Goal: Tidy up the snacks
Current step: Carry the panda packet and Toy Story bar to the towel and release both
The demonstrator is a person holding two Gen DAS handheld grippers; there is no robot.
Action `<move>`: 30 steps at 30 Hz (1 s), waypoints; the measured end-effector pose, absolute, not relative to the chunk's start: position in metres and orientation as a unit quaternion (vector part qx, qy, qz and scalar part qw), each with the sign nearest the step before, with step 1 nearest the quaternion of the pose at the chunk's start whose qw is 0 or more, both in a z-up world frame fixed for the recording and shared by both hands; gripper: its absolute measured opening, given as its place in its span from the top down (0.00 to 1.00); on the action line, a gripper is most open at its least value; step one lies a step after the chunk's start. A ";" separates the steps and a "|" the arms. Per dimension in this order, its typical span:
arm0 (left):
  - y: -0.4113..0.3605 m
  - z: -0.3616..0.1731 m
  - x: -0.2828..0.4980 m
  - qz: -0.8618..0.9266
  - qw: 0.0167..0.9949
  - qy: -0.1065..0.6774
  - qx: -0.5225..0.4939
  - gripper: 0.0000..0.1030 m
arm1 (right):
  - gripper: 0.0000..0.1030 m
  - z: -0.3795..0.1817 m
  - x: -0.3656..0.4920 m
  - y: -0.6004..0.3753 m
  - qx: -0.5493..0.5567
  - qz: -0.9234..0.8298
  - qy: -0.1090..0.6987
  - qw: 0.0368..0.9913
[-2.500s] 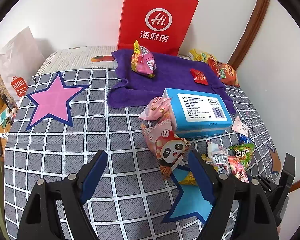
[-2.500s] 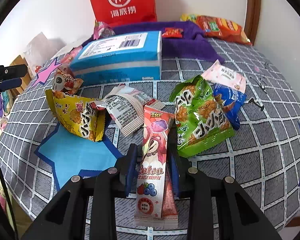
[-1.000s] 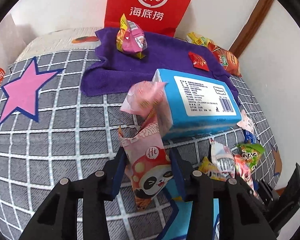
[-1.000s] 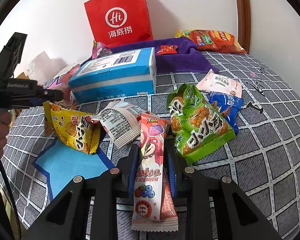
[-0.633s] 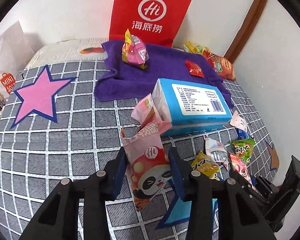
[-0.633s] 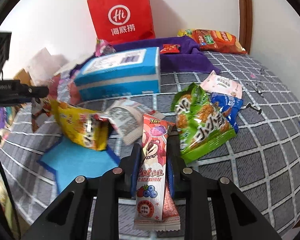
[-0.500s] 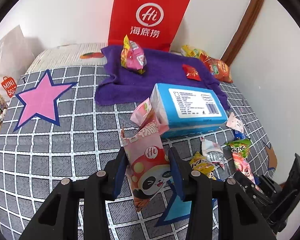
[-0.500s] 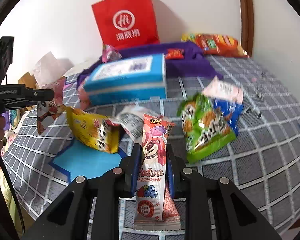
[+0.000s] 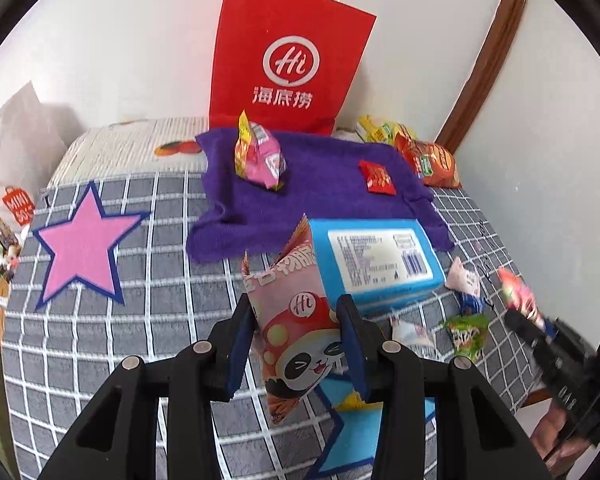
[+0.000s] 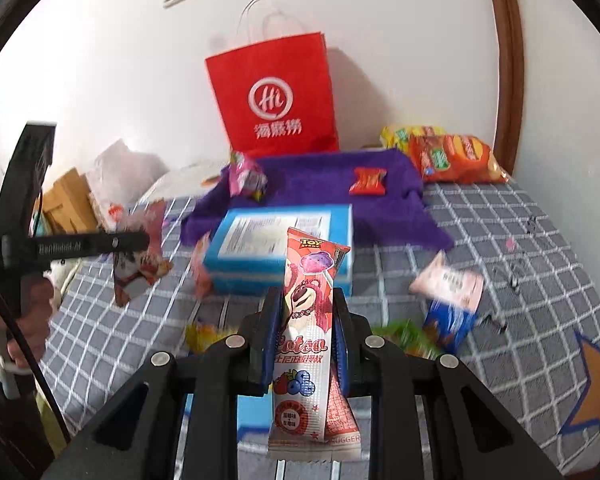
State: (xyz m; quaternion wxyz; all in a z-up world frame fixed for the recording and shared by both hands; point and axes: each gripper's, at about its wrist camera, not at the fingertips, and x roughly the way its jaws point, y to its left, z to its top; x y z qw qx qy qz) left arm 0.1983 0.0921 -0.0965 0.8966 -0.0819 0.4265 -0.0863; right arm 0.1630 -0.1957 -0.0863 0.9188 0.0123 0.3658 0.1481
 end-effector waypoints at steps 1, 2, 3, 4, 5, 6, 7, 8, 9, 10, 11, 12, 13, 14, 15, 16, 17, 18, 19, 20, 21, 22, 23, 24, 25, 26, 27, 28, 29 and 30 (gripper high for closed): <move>0.092 -0.093 0.202 -0.085 0.898 0.425 -0.081 0.62 | 0.77 -0.082 0.171 -0.197 0.015 0.143 0.365 0.920; 0.092 -0.091 0.205 -0.084 0.898 0.423 -0.081 0.62 | 0.77 -0.077 0.181 -0.199 0.018 0.139 0.364 0.921; 0.092 -0.088 0.211 -0.083 0.899 0.422 -0.080 0.62 | 0.77 -0.073 0.189 -0.201 0.020 0.138 0.365 0.921; 0.092 -0.085 0.215 -0.082 0.900 0.421 -0.079 0.62 | 0.77 -0.069 0.198 -0.202 0.023 0.136 0.365 0.921; 0.091 -0.082 0.221 -0.082 0.901 0.419 -0.078 0.62 | 0.77 -0.065 0.209 -0.204 0.028 0.133 0.367 0.920; 0.091 -0.079 0.226 -0.082 0.901 0.419 -0.076 0.62 | 0.77 -0.061 0.218 -0.205 0.032 0.132 0.369 0.919; 0.091 -0.077 0.231 -0.082 0.902 0.417 -0.074 0.62 | 0.77 -0.058 0.228 -0.207 0.037 0.133 0.372 0.918; 0.091 -0.073 0.238 -0.080 0.904 0.414 -0.071 0.62 | 0.77 -0.055 0.241 -0.209 0.045 0.134 0.374 0.917; 0.091 -0.070 0.243 -0.078 0.905 0.412 -0.068 0.62 | 0.77 -0.052 0.250 -0.210 0.049 0.134 0.374 0.916; 0.090 -0.069 0.247 -0.076 0.906 0.411 -0.066 0.62 | 0.77 -0.050 0.260 -0.210 0.051 0.134 0.375 0.916; 0.090 -0.066 0.255 -0.073 0.907 0.410 -0.063 0.62 | 0.77 -0.049 0.271 -0.210 0.049 0.132 0.378 0.915; 0.090 -0.065 0.260 -0.071 0.907 0.410 -0.062 0.62 | 0.77 -0.048 0.282 -0.210 0.046 0.129 0.379 0.915; 0.090 -0.063 0.268 -0.069 0.908 0.408 -0.062 0.62 | 0.77 -0.048 0.291 -0.210 0.043 0.126 0.380 0.915; 0.090 -0.062 0.273 -0.070 0.908 0.408 -0.062 0.62 | 0.77 -0.049 0.301 -0.210 0.041 0.123 0.382 0.915; 0.091 -0.060 0.281 -0.070 0.909 0.406 -0.063 0.62 | 0.77 -0.050 0.310 -0.210 0.041 0.121 0.385 0.914; 0.091 -0.060 0.287 -0.069 0.910 0.405 -0.064 0.62 | 0.77 -0.052 0.322 -0.209 0.042 0.123 0.389 0.912; 0.091 -0.060 0.294 -0.068 0.910 0.404 -0.065 0.62 | 0.77 -0.053 0.330 -0.209 0.044 0.126 0.391 0.911; 0.091 -0.061 0.303 -0.069 0.909 0.405 -0.067 0.62 | 0.77 -0.054 0.337 -0.208 0.047 0.128 0.393 0.910; 0.090 -0.061 0.307 -0.069 0.909 0.406 -0.068 0.62 | 0.77 -0.056 0.348 -0.206 0.050 0.130 0.396 0.908; 0.090 -0.063 0.315 -0.070 0.908 0.407 -0.070 0.62 | 0.77 -0.057 0.356 -0.205 0.052 0.132 0.399 0.906; 0.089 -0.064 0.322 -0.070 0.907 0.408 -0.071 0.62 | 0.77 -0.058 0.363 -0.204 0.056 0.134 0.400 0.905; 0.088 -0.066 0.327 -0.070 0.907 0.409 -0.072 0.62 | 0.77 -0.060 0.372 -0.202 0.063 0.140 0.401 0.903; 0.087 -0.067 0.331 -0.072 0.907 0.409 -0.073 0.62 | 0.77 -0.061 0.378 -0.200 0.068 0.144 0.401 0.902; 0.086 -0.070 0.337 -0.073 0.906 0.410 -0.074 0.62 | 0.77 -0.062 0.385 -0.198 0.074 0.151 0.400 0.901; 0.086 -0.072 0.341 -0.074 0.905 0.412 -0.075 0.62 | 0.77 -0.064 0.390 -0.196 0.077 0.155 0.399 0.900; 0.085 -0.075 0.345 -0.075 0.904 0.413 -0.077 0.62 | 0.77 -0.068 0.394 -0.194 0.077 0.159 0.397 0.901; 0.085 -0.080 0.349 -0.078 0.903 0.416 -0.078 0.62 | 0.77 -0.074 0.397 -0.192 0.073 0.161 0.394 0.902; 0.084 -0.083 0.351 -0.079 0.902 0.418 -0.079 0.62 | 0.77 -0.079 0.399 -0.191 0.071 0.160 0.394 0.902; 0.085 -0.087 0.353 -0.081 0.900 0.420 -0.081 0.62 | 0.77 -0.087 0.402 -0.191 0.069 0.160 0.395 0.902; 0.085 -0.091 0.355 -0.083 0.899 0.423 -0.082 0.62 | 0.77 -0.096 0.404 -0.191 0.069 0.161 0.398 0.900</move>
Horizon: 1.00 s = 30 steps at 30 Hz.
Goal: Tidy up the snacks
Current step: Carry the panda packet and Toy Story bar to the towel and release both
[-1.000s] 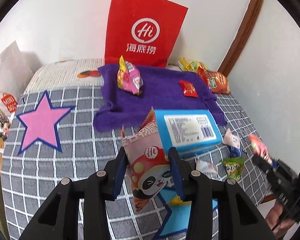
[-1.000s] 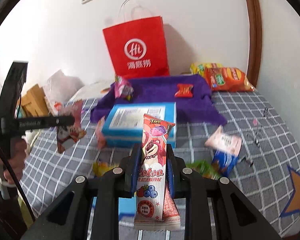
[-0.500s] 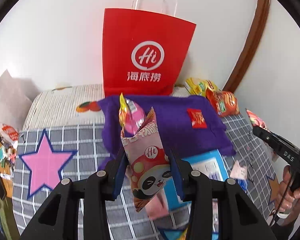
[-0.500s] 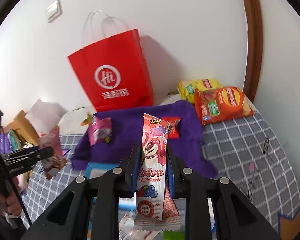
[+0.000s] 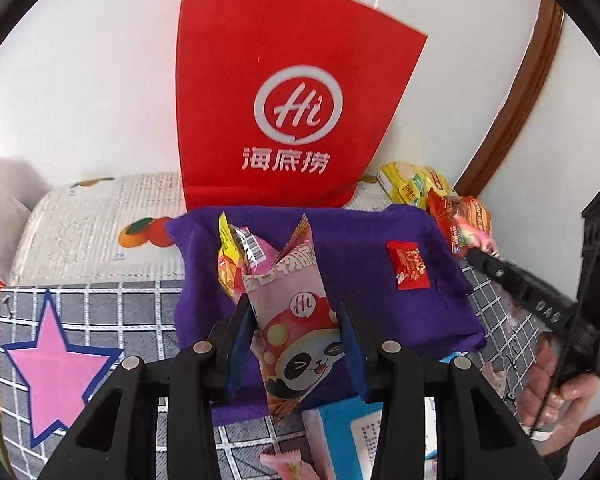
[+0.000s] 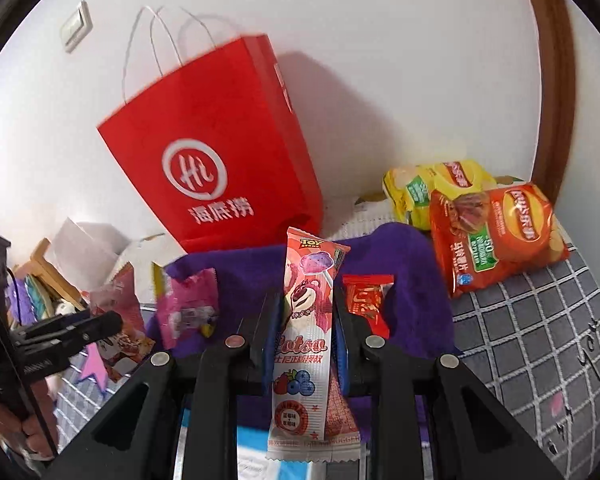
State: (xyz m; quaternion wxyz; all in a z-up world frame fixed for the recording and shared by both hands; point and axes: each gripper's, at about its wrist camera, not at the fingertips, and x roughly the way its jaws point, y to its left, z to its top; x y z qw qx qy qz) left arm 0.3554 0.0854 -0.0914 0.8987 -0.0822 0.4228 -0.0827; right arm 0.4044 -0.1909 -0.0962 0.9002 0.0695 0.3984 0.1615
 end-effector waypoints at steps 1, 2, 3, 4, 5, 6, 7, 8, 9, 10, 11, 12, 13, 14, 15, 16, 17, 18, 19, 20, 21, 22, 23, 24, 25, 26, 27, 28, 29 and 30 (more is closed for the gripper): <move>0.086 -0.095 0.357 -0.084 0.898 0.424 -0.083 0.62 | 0.77 -0.108 0.408 -0.193 0.073 0.163 0.404 0.897; 0.088 -0.101 0.358 -0.084 0.897 0.426 -0.083 0.62 | 0.77 -0.117 0.410 -0.195 0.076 0.162 0.409 0.895; 0.089 -0.106 0.361 -0.083 0.894 0.433 -0.082 0.62 | 0.77 -0.125 0.412 -0.197 0.080 0.160 0.413 0.893; 0.090 -0.109 0.364 -0.083 0.891 0.438 -0.081 0.62 | 0.77 -0.132 0.415 -0.200 0.086 0.159 0.415 0.892; 0.092 -0.112 0.366 -0.084 0.889 0.441 -0.086 0.62 | 0.77 -0.141 0.419 -0.204 0.095 0.155 0.422 0.888; 0.096 -0.115 0.368 -0.086 0.887 0.444 -0.096 0.62 | 0.77 -0.146 0.421 -0.205 0.096 0.151 0.430 0.885; 0.098 -0.117 0.370 -0.087 0.884 0.448 -0.102 0.62 | 0.77 -0.149 0.423 -0.206 0.093 0.150 0.434 0.883; 0.100 -0.119 0.372 -0.088 0.882 0.451 -0.107 0.62 | 0.77 -0.151 0.422 -0.207 0.090 0.149 0.431 0.886; 0.100 -0.121 0.373 -0.086 0.882 0.451 -0.107 0.62 | 0.77 -0.152 0.422 -0.207 0.088 0.147 0.425 0.889; 0.100 -0.122 0.374 -0.084 0.882 0.452 -0.103 0.62 | 0.77 -0.152 0.422 -0.208 0.086 0.146 0.424 0.890; 0.101 -0.123 0.375 -0.082 0.882 0.453 -0.101 0.62 | 0.77 -0.154 0.422 -0.209 0.086 0.146 0.424 0.890; 0.101 -0.124 0.376 -0.079 0.882 0.453 -0.101 0.62 | 0.77 -0.155 0.423 -0.210 0.088 0.145 0.423 0.890; 0.101 -0.125 0.376 -0.077 0.882 0.453 -0.101 0.62 | 0.77 -0.158 0.424 -0.212 0.092 0.142 0.425 0.890; 0.101 -0.126 0.377 -0.076 0.882 0.454 -0.101 0.62 | 0.77 -0.160 0.425 -0.213 0.094 0.140 0.427 0.888; 0.101 -0.127 0.378 -0.075 0.882 0.453 -0.102 0.62 | 0.76 -0.163 0.426 -0.215 0.096 0.138 0.432 0.886; 0.102 -0.127 0.378 -0.075 0.883 0.452 -0.104 0.62 | 0.76 -0.165 0.427 -0.216 0.097 0.137 0.435 0.885; 0.102 -0.127 0.379 -0.075 0.883 0.452 -0.105 0.62 | 0.76 -0.167 0.428 -0.217 0.100 0.135 0.438 0.883; 0.102 -0.127 0.379 -0.076 0.884 0.450 -0.107 0.62 | 0.76 -0.169 0.429 -0.219 0.102 0.134 0.440 0.882; 0.103 -0.127 0.379 -0.075 0.885 0.447 -0.109 0.62 | 0.76 -0.171 0.429 -0.219 0.102 0.133 0.441 0.882; 0.103 -0.127 0.379 -0.074 0.886 0.444 -0.113 0.62 | 0.76 -0.172 0.429 -0.220 0.100 0.131 0.439 0.883; 0.104 -0.128 0.379 -0.073 0.887 0.440 -0.117 0.62 | 0.76 -0.172 0.429 -0.220 0.097 0.128 0.438 0.884; 0.103 -0.129 0.379 -0.072 0.888 0.438 -0.119 0.62 | 0.76 -0.172 0.427 -0.219 0.093 0.127 0.438 0.885; 0.102 -0.130 0.379 -0.071 0.888 0.438 -0.120 0.62 | 0.76 -0.171 0.426 -0.218 0.090 0.127 0.436 0.886; 0.101 -0.131 0.379 -0.070 0.889 0.437 -0.120 0.62 | 0.76 -0.170 0.425 -0.217 0.087 0.127 0.434 0.888; 0.099 -0.131 0.379 -0.069 0.889 0.436 -0.118 0.62 | 0.76 -0.169 0.424 -0.217 0.084 0.126 0.432 0.889; 0.098 -0.131 0.379 -0.069 0.890 0.435 -0.115 0.62 | 0.76 -0.168 0.422 -0.216 0.081 0.128 0.430 0.890; 0.096 -0.131 0.379 -0.068 0.891 0.435 -0.110 0.62 | 0.73 -0.167 0.421 -0.214 0.080 0.130 0.428 0.891; 0.095 -0.131 0.379 -0.068 0.892 0.434 -0.107 0.62 | 0.73 -0.166 0.420 -0.214 0.077 0.132 0.427 0.891; 0.093 -0.131 0.379 -0.067 0.892 0.435 -0.103 0.62 | 0.73 -0.165 0.420 -0.213 0.072 0.134 0.427 0.891; 0.093 -0.131 0.379 -0.066 0.892 0.435 -0.101 0.62 | 0.73 -0.164 0.419 -0.212 0.069 0.135 0.426 0.892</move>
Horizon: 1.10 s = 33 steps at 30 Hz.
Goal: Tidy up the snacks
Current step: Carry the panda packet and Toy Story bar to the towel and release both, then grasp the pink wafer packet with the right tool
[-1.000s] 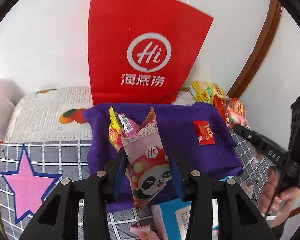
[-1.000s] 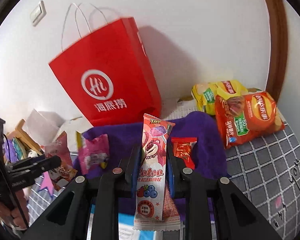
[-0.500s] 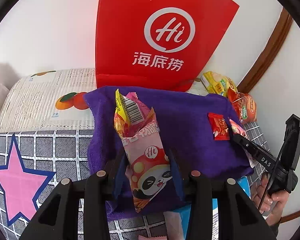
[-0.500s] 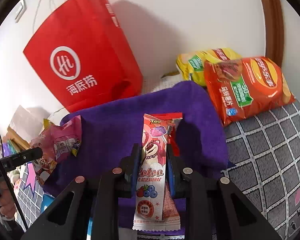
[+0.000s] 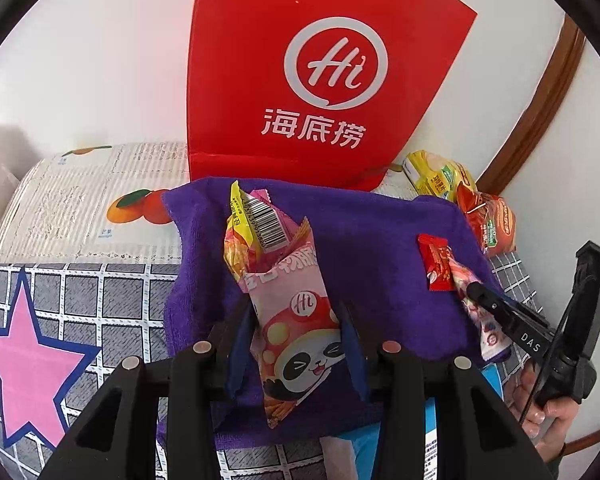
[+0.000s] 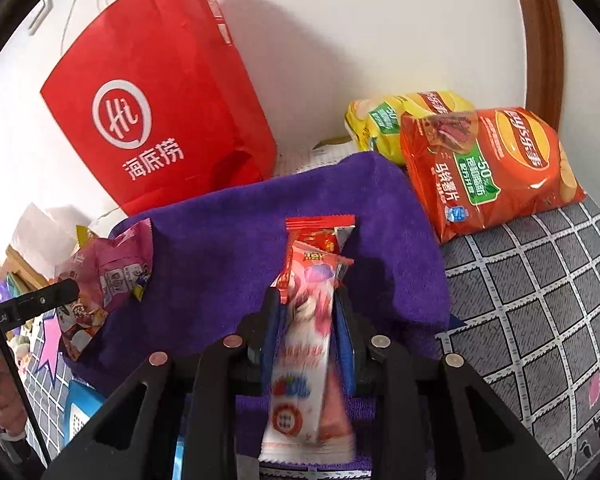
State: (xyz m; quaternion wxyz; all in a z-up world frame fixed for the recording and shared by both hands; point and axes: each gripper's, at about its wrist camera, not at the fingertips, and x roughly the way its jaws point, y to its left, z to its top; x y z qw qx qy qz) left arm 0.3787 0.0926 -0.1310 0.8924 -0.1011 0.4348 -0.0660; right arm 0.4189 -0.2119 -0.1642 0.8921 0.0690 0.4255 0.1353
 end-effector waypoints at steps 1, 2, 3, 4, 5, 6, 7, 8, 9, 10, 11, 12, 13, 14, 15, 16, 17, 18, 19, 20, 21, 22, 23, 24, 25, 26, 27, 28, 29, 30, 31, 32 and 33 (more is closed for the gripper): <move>0.092 -0.131 0.379 -0.065 0.893 0.435 -0.100 0.62 | 0.73 -0.163 0.418 -0.212 0.069 0.137 0.423 0.893; 0.092 -0.131 0.378 -0.065 0.893 0.434 -0.098 0.62 | 0.73 -0.162 0.418 -0.213 0.071 0.138 0.422 0.893; 0.091 -0.131 0.378 -0.066 0.893 0.434 -0.097 0.61 | 0.70 -0.161 0.418 -0.214 0.075 0.140 0.422 0.893; 0.091 -0.130 0.378 -0.067 0.893 0.434 -0.096 0.61 | 0.66 -0.160 0.417 -0.215 0.079 0.141 0.421 0.892; 0.091 -0.130 0.377 -0.067 0.894 0.433 -0.095 0.61 | 0.64 -0.159 0.417 -0.217 0.085 0.143 0.420 0.892; 0.091 -0.130 0.377 -0.069 0.895 0.431 -0.097 0.61 | 0.60 -0.157 0.415 -0.219 0.089 0.145 0.419 0.892; 0.092 -0.129 0.377 -0.071 0.895 0.429 -0.100 0.61 | 0.58 -0.155 0.414 -0.220 0.091 0.147 0.416 0.893; 0.092 -0.129 0.376 -0.073 0.896 0.426 -0.104 0.61 | 0.58 -0.152 0.413 -0.221 0.093 0.146 0.412 0.895; 0.093 -0.128 0.376 -0.077 0.896 0.422 -0.111 0.62 | 0.57 -0.150 0.411 -0.222 0.095 0.145 0.408 0.897; 0.093 -0.128 0.376 -0.079 0.896 0.422 -0.113 0.62 | 0.57 -0.147 0.409 -0.224 0.096 0.144 0.404 0.898; 0.092 -0.128 0.376 -0.081 0.896 0.422 -0.114 0.61 | 0.57 -0.145 0.408 -0.225 0.097 0.144 0.400 0.900; 0.091 -0.128 0.376 -0.084 0.895 0.424 -0.112 0.61 | 0.57 -0.143 0.407 -0.226 0.098 0.144 0.398 0.901; 0.089 -0.127 0.376 -0.085 0.894 0.426 -0.110 0.57 | 0.57 -0.142 0.406 -0.227 0.098 0.144 0.396 0.902; 0.088 -0.127 0.375 -0.085 0.894 0.426 -0.108 0.54 | 0.57 -0.140 0.405 -0.228 0.099 0.145 0.394 0.902; 0.086 -0.126 0.375 -0.085 0.895 0.424 -0.105 0.46 | 0.56 -0.139 0.404 -0.229 0.101 0.146 0.393 0.902; 0.085 -0.125 0.373 -0.084 0.898 0.420 -0.102 0.42 | 0.56 -0.139 0.405 -0.229 0.102 0.146 0.394 0.902; 0.084 -0.123 0.371 -0.083 0.900 0.416 -0.099 0.42 | 0.56 -0.139 0.405 -0.230 0.105 0.146 0.395 0.901; 0.082 -0.121 0.370 -0.084 0.901 0.414 -0.097 0.42 | 0.56 -0.139 0.405 -0.231 0.107 0.147 0.397 0.900; 0.081 -0.119 0.370 -0.086 0.902 0.413 -0.095 0.42 | 0.56 -0.139 0.406 -0.231 0.108 0.147 0.399 0.899; 0.080 -0.118 0.369 -0.087 0.902 0.412 -0.094 0.41 | 0.56 -0.138 0.405 -0.232 0.109 0.147 0.400 0.898; 0.079 -0.116 0.368 -0.089 0.902 0.412 -0.093 0.41 | 0.56 -0.136 0.404 -0.232 0.109 0.144 0.403 0.897; 0.079 -0.114 0.367 -0.090 0.903 0.410 -0.091 0.41 | 0.56 -0.134 0.403 -0.232 0.107 0.140 0.408 0.896; 0.078 -0.112 0.365 -0.090 0.904 0.409 -0.089 0.40 | 0.56 -0.129 0.401 -0.231 0.103 0.137 0.411 0.895; 0.076 -0.110 0.364 -0.090 0.904 0.409 -0.085 0.40 | 0.56 -0.121 0.396 -0.230 0.096 0.135 0.409 0.897; 0.076 -0.109 0.363 -0.090 0.905 0.408 -0.082 0.39 | 0.56 -0.114 0.390 -0.229 0.087 0.130 0.404 0.901; 0.075 -0.107 0.362 -0.091 0.906 0.407 -0.080 0.39 | 0.56 -0.105 0.382 -0.228 0.072 0.118 0.398 0.907; 0.074 -0.104 0.360 -0.091 0.906 0.405 -0.078 0.39 | 0.53 -0.099 0.376 -0.227 0.062 0.109 0.394 0.911; 0.074 -0.102 0.359 -0.094 0.906 0.404 -0.079 0.37 | 0.49 -0.092 0.366 -0.228 0.053 0.103 0.386 0.915; 0.073 -0.101 0.358 -0.097 0.906 0.405 -0.082 0.35 | 0.47 -0.089 0.360 -0.229 0.051 0.102 0.383 0.917; 0.072 -0.101 0.357 -0.099 0.905 0.406 -0.083 0.34 | 0.43 -0.086 0.352 -0.232 0.050 0.099 0.380 0.918; 0.071 -0.100 0.356 -0.102 0.904 0.407 -0.082 0.34 | 0.43 -0.085 0.344 -0.234 0.049 0.096 0.380 0.919; 0.069 -0.100 0.356 -0.104 0.903 0.409 -0.079 0.34 | 0.43 -0.084 0.334 -0.238 0.048 0.091 0.382 0.918; 0.068 -0.099 0.355 -0.106 0.903 0.410 -0.076 0.34 | 0.43 -0.086 0.327 -0.241 0.047 0.085 0.385 0.918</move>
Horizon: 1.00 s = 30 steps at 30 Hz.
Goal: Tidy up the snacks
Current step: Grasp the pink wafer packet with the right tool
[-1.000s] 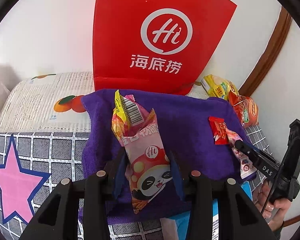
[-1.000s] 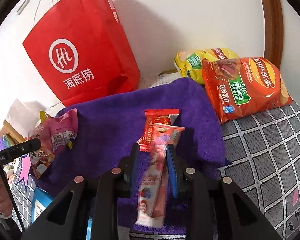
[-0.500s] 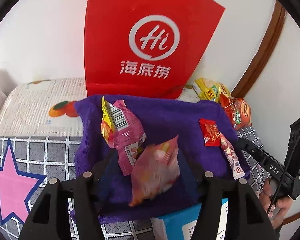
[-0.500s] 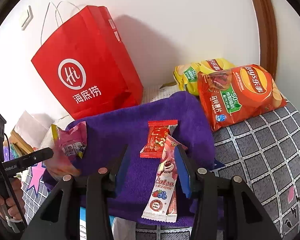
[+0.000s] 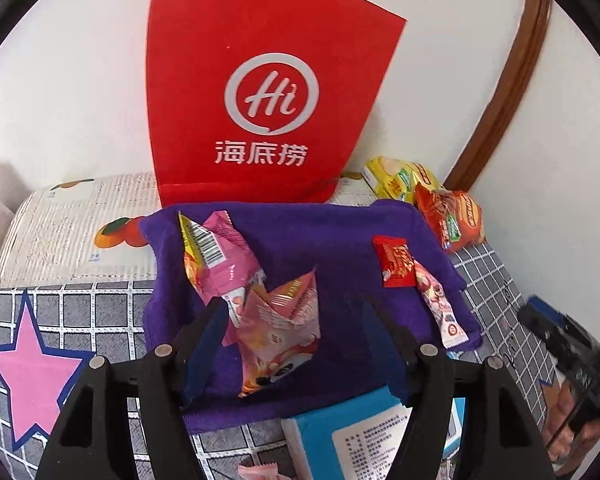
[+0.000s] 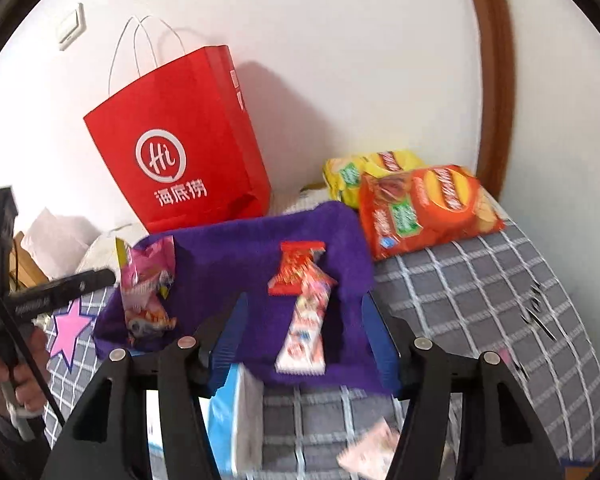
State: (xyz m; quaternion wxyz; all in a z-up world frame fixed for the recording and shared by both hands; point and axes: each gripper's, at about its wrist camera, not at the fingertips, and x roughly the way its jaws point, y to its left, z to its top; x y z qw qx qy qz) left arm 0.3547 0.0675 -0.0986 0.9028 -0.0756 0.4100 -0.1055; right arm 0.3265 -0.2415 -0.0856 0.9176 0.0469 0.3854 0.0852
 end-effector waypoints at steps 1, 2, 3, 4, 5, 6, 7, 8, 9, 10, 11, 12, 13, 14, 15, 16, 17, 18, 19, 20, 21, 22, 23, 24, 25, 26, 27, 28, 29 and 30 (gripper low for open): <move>0.066 -0.097 0.353 -0.107 0.903 0.410 -0.073 0.34 | 0.43 -0.089 0.317 -0.246 0.045 0.076 0.390 0.917; 0.066 -0.094 0.351 -0.108 0.903 0.409 -0.071 0.34 | 0.43 -0.091 0.309 -0.252 0.043 0.067 0.392 0.916; 0.067 -0.093 0.350 -0.109 0.904 0.407 -0.072 0.34 | 0.43 -0.096 0.300 -0.257 0.041 0.059 0.395 0.916; 0.067 -0.090 0.349 -0.111 0.905 0.405 -0.075 0.34 | 0.43 -0.100 0.294 -0.262 0.039 0.053 0.400 0.914; 0.068 -0.087 0.347 -0.113 0.905 0.402 -0.077 0.34 | 0.43 -0.107 0.286 -0.270 0.033 0.043 0.408 0.911; 0.069 -0.084 0.345 -0.116 0.906 0.399 -0.080 0.34 | 0.43 -0.111 0.280 -0.275 0.031 0.035 0.415 0.909; 0.069 -0.082 0.343 -0.117 0.907 0.397 -0.080 0.33 | 0.43 -0.118 0.274 -0.283 0.035 0.027 0.424 0.905; 0.069 -0.080 0.342 -0.118 0.907 0.395 -0.080 0.33 | 0.43 -0.123 0.270 -0.287 0.040 0.026 0.430 0.902; 0.069 -0.078 0.341 -0.119 0.908 0.393 -0.081 0.33 | 0.43 -0.129 0.267 -0.292 0.048 0.028 0.438 0.897; 0.068 -0.077 0.340 -0.121 0.908 0.393 -0.082 0.32 | 0.43 -0.134 0.264 -0.295 0.055 0.030 0.444 0.894; 0.068 -0.076 0.339 -0.122 0.908 0.393 -0.082 0.32 | 0.43 -0.140 0.262 -0.297 0.060 0.029 0.448 0.891; 0.067 -0.075 0.339 -0.124 0.907 0.394 -0.082 0.32 | 0.43 -0.145 0.261 -0.298 0.064 0.029 0.452 0.889; 0.066 -0.074 0.338 -0.125 0.907 0.395 -0.081 0.32 | 0.43 -0.150 0.261 -0.299 0.068 0.031 0.454 0.888; 0.065 -0.073 0.337 -0.125 0.907 0.394 -0.079 0.32 | 0.43 -0.155 0.261 -0.298 0.072 0.038 0.455 0.887; 0.064 -0.073 0.336 -0.124 0.908 0.393 -0.077 0.32 | 0.42 -0.159 0.261 -0.297 0.073 0.044 0.456 0.886; 0.063 -0.072 0.335 -0.123 0.909 0.392 -0.074 0.32 | 0.41 -0.163 0.262 -0.295 0.071 0.050 0.457 0.885; 0.063 -0.071 0.334 -0.123 0.909 0.391 -0.072 0.32 | 0.38 -0.169 0.265 -0.293 0.062 0.050 0.462 0.883; 0.063 -0.070 0.334 -0.123 0.909 0.391 -0.071 0.32 | 0.35 -0.175 0.268 -0.291 0.050 0.039 0.470 0.880; 0.062 -0.070 0.334 -0.122 0.910 0.390 -0.071 0.32 | 0.32 -0.178 0.273 -0.289 0.042 0.030 0.474 0.879; 0.063 -0.069 0.334 -0.121 0.910 0.390 -0.071 0.32 | 0.30 -0.182 0.274 -0.288 0.034 0.021 0.476 0.878; 0.063 -0.069 0.334 -0.121 0.910 0.390 -0.072 0.32 | 0.29 -0.185 0.276 -0.288 0.032 0.020 0.477 0.878; 0.063 -0.069 0.334 -0.121 0.910 0.390 -0.072 0.32 | 0.27 -0.188 0.277 -0.287 0.031 0.020 0.478 0.878; 0.063 -0.069 0.334 -0.122 0.909 0.391 -0.073 0.32 | 0.27 -0.187 0.278 -0.286 0.026 0.020 0.471 0.881; 0.064 -0.070 0.335 -0.122 0.909 0.392 -0.073 0.32 | 0.27 -0.188 0.279 -0.285 0.020 0.019 0.468 0.883; 0.064 -0.070 0.335 -0.121 0.909 0.392 -0.074 0.32 | 0.26 -0.190 0.280 -0.283 0.015 0.019 0.467 0.884; 0.064 -0.071 0.336 -0.120 0.908 0.394 -0.074 0.32 | 0.25 -0.191 0.282 -0.281 0.005 0.021 0.466 0.885; 0.064 -0.071 0.336 -0.120 0.908 0.395 -0.074 0.32 | 0.23 -0.192 0.284 -0.278 -0.003 0.023 0.465 0.885; 0.064 -0.072 0.336 -0.120 0.907 0.396 -0.074 0.32 | 0.22 -0.193 0.285 -0.276 -0.010 0.022 0.465 0.885; 0.064 -0.072 0.336 -0.119 0.907 0.397 -0.073 0.32 | 0.23 -0.193 0.285 -0.274 -0.017 0.020 0.464 0.885; 0.064 -0.072 0.336 -0.118 0.907 0.397 -0.072 0.32 | 0.25 -0.193 0.284 -0.274 -0.017 0.020 0.462 0.886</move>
